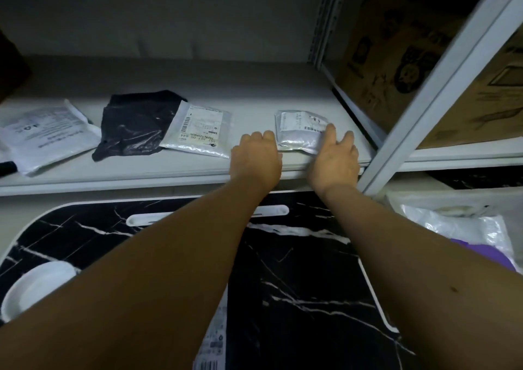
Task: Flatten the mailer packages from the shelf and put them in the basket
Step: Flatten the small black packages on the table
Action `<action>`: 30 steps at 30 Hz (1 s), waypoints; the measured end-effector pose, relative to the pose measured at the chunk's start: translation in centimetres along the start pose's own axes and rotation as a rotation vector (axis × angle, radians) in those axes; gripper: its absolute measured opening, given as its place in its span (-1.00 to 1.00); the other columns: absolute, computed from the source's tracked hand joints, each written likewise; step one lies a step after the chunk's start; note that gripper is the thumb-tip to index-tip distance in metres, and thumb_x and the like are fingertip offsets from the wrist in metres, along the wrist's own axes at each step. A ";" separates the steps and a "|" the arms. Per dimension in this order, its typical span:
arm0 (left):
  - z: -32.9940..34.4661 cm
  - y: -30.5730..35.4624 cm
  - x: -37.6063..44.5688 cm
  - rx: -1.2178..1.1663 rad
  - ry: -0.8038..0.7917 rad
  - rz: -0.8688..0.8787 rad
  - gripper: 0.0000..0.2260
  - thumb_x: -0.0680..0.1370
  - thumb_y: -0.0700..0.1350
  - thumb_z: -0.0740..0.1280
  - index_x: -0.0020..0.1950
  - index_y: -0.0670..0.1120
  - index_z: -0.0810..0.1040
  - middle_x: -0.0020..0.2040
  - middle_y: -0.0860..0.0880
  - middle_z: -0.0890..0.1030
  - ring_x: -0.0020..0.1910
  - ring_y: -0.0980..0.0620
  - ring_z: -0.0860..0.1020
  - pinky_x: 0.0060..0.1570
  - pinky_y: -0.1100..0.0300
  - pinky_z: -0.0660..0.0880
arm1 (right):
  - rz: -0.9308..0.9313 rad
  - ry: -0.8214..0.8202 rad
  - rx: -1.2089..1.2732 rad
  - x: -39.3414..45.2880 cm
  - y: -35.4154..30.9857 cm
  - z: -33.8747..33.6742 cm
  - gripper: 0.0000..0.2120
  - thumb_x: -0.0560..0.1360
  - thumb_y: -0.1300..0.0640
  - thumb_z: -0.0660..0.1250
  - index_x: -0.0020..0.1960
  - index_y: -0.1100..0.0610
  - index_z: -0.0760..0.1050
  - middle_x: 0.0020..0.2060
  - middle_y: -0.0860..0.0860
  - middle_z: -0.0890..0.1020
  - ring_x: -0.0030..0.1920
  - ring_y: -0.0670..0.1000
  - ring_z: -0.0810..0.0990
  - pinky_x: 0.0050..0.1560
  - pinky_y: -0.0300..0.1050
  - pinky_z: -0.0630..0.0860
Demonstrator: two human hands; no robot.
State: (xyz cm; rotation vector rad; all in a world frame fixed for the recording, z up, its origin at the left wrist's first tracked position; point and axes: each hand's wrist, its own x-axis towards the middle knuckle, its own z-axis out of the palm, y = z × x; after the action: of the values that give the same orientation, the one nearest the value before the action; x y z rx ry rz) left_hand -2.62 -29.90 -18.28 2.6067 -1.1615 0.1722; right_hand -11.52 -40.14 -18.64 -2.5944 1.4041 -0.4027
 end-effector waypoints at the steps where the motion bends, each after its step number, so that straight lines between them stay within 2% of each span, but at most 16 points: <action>1: 0.1 0.3 0.9 -0.077 -0.001 -0.060 -0.67 0.60 0.02 0.23 0.27 -0.15 0.38 0.17 -0.15 0.51 0.17 -0.13 0.45 0.06 0.03 0.42 | 0.015 -0.033 0.019 0.6 0.3 0.1 -0.21 0.45 0.23 0.36 0.54 0.04 0.00 0.45 0.27 0.12 0.32 0.29 0.33 0.25 0.14 0.39; 4: 0.9 1.0 2.8 -0.335 -0.067 -0.212 -0.64 0.57 0.00 0.31 0.28 -0.15 0.39 0.16 -0.14 0.56 0.16 -0.15 0.51 0.07 0.03 0.46 | 0.006 -0.096 0.036 1.7 1.1 0.8 -0.24 0.46 0.17 0.33 0.54 0.01 0.02 0.31 0.24 0.31 0.23 0.27 0.39 0.17 0.14 0.42; 6: 1.3 1.3 3.3 -0.411 -0.087 -0.233 -0.69 0.57 -0.03 0.33 0.26 -0.14 0.44 0.15 -0.13 0.58 0.13 -0.13 0.53 0.07 0.07 0.47 | -0.036 -0.085 0.007 1.7 1.5 1.1 -0.33 0.50 0.17 0.26 0.54 0.03 0.05 0.25 0.22 0.39 0.24 0.25 0.37 0.14 0.12 0.39; 11: 1.2 1.1 2.1 -0.446 -0.053 -0.268 -0.82 0.55 -0.11 0.34 0.13 -0.11 0.50 0.05 -0.09 0.59 -0.01 -0.06 0.52 -0.10 0.17 0.39 | -0.099 -0.010 0.049 -0.1 1.6 1.1 -0.41 0.52 0.23 0.19 0.52 0.05 0.14 0.22 0.23 0.45 0.20 0.24 0.39 0.11 0.07 0.38; 15: -0.4 0.3 -0.8 -0.459 -0.077 -0.287 -0.86 0.51 -0.15 0.34 0.05 -0.10 0.49 -0.06 -0.05 0.55 -0.07 -0.04 0.50 -0.13 0.18 0.41 | -0.122 -0.002 0.139 -3.5 1.4 0.3 -0.46 0.52 0.26 0.18 0.48 0.08 0.20 0.18 0.22 0.48 0.18 0.23 0.41 0.11 0.03 0.38; 21: -4.2 -0.7 -7.7 -0.508 -0.081 -0.339 -0.89 0.49 -0.20 0.31 0.01 -0.11 0.47 -0.11 -0.07 0.55 -0.11 -0.06 0.52 -0.17 0.17 0.43 | -0.110 -0.010 0.214 -11.1 0.2 -1.9 -0.47 0.49 0.29 0.19 0.44 0.12 0.26 0.14 0.19 0.52 0.13 0.21 0.45 0.05 0.01 0.38; 25: -6.1 -1.7 -13.1 -0.527 -0.090 -0.395 -0.94 0.48 -0.21 0.28 -0.07 -0.10 0.44 -0.14 -0.10 0.58 -0.12 -0.09 0.53 -0.17 0.11 0.46 | -0.115 -0.025 0.226 -16.4 -0.8 -3.1 -0.50 0.51 0.27 0.21 0.44 0.12 0.26 0.15 0.15 0.52 0.14 0.15 0.45 0.09 -0.04 0.39; 30: -8.8 -3.6 -19.8 -0.523 -0.061 -0.451 -0.88 0.46 -0.23 0.29 -0.18 -0.07 0.36 -0.25 -0.04 0.51 -0.23 -0.05 0.49 -0.33 0.16 0.35 | -0.138 -0.076 0.252 -23.0 -2.5 -5.2 -0.51 0.53 0.24 0.19 0.45 0.10 0.24 0.20 0.12 0.51 0.19 0.13 0.43 0.14 -0.03 0.41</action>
State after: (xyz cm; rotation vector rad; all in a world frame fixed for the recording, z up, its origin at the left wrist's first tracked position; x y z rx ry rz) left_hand -13.15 -10.90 -15.02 2.3240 -0.5099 -0.2698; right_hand -23.19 -19.55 -16.63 -2.4787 1.0767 -0.4614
